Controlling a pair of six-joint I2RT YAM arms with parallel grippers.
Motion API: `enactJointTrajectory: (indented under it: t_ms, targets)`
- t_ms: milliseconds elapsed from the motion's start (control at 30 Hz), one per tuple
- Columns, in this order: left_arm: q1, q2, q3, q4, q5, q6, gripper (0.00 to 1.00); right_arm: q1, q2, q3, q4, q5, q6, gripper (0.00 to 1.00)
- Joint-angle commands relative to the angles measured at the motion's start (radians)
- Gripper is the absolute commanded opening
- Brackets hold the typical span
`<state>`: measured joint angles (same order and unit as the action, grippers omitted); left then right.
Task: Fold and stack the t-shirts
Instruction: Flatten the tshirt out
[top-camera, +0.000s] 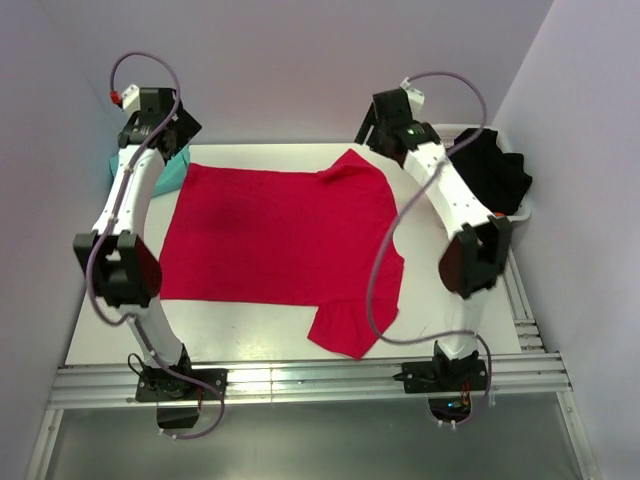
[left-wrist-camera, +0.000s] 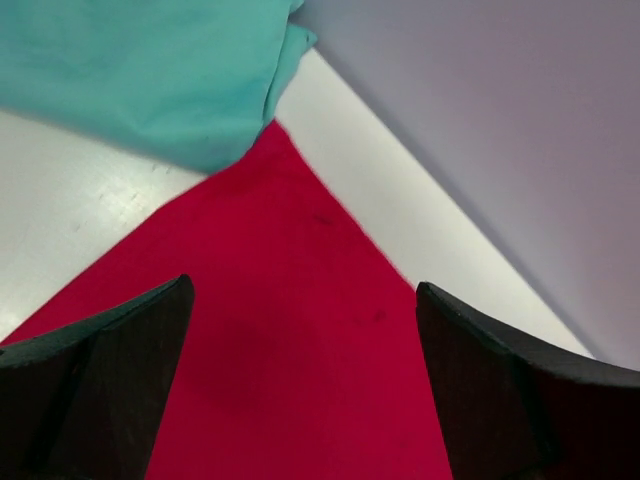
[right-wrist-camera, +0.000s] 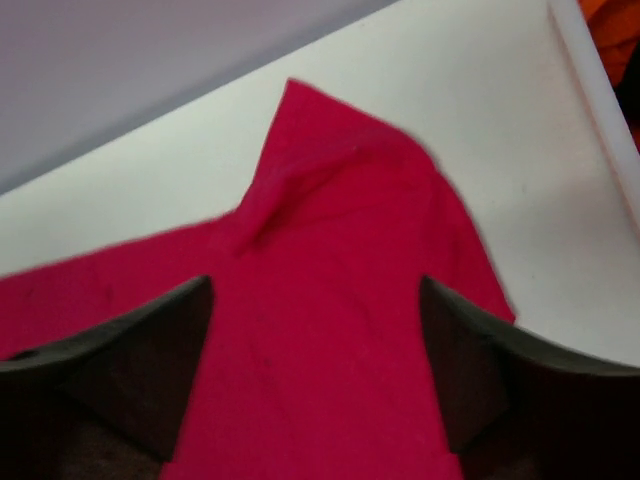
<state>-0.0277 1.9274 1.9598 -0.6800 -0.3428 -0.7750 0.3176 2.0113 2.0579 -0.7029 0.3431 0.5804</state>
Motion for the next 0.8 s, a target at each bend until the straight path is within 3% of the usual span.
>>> enactJointTrajectory:
  t_ms: [0,67,100,133,167,267,367,567,767]
  targets:
    - [-0.008,-0.14,-0.152,-0.01,0.024,-0.004,0.99,0.009,-0.215,-0.272,0.153,-0.131,0.012,0.79]
    - [-0.012,-0.233,-0.301,0.006,0.042,-0.02,0.97,0.009,-0.226,-0.318,0.181,-0.176,0.035,0.57]
    - [-0.021,-0.263,-0.35,0.032,0.053,-0.039,0.96,0.009,-0.162,-0.261,0.134,-0.221,0.053,0.39]
    - [-0.029,-0.286,-0.393,0.042,0.079,-0.049,0.94,0.011,-0.116,-0.211,0.093,-0.239,0.061,0.11]
    - [-0.037,-0.319,-0.459,0.048,0.093,-0.056,0.91,0.012,-0.062,-0.153,0.05,-0.251,0.067,0.0]
    - [-0.09,-0.346,-0.522,0.022,0.093,-0.076,0.88,0.023,0.155,0.039,-0.061,-0.297,0.068,0.0]
    - [-0.171,-0.367,-0.564,-0.015,0.088,-0.11,0.86,0.028,0.249,0.126,-0.055,-0.338,0.078,0.0]
    - [-0.202,-0.445,-0.636,-0.027,0.094,-0.127,0.86,0.026,0.385,0.232,-0.058,-0.366,0.105,0.0]
    - [-0.202,-0.49,-0.651,-0.078,0.074,-0.121,0.85,0.023,0.435,0.219,0.017,-0.374,0.154,0.0]
